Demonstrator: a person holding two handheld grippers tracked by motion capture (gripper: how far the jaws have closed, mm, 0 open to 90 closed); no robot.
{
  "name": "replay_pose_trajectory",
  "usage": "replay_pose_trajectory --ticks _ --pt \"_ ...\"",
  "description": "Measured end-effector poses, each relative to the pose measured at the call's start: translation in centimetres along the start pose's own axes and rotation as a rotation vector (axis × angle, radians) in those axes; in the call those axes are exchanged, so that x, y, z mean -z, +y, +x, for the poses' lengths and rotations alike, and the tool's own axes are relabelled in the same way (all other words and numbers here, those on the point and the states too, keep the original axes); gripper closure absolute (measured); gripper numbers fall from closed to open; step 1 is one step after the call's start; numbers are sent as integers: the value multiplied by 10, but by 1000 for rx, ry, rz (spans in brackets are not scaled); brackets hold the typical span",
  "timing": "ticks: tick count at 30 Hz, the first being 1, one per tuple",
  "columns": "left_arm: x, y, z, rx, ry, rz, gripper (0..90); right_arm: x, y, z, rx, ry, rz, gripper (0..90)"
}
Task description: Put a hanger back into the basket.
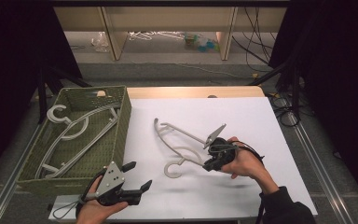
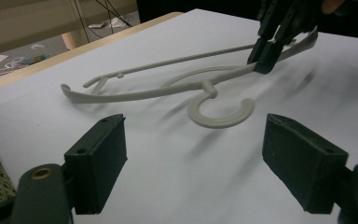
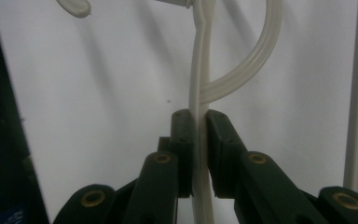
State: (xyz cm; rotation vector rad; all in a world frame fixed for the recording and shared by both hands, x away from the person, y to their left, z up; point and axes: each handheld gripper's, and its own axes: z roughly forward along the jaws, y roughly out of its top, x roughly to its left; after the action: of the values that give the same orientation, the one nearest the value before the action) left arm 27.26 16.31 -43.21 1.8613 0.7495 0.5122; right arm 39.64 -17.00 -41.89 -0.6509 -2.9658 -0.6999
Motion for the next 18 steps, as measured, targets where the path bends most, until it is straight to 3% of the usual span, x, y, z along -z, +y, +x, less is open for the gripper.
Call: replay_pose_trajectory --ticks 3,5,11,17,18 --pt "-4 2 0 -12 3 2 224 4 -2 3 18 18 -10 822" --pt "-10 2 -1 -19 -3 12 224 10 -5 7 34 56 -20 822" --pt "-21 5 -1 -72 -8 31 248 16 -9 12 61 105 -49 822" --pt "-24 6 3 -70 0 49 249 18 -10 16 73 125 -55 823" --pt "-25 6 2 -54 -3 48 249 18 -10 16 78 119 -58 823"
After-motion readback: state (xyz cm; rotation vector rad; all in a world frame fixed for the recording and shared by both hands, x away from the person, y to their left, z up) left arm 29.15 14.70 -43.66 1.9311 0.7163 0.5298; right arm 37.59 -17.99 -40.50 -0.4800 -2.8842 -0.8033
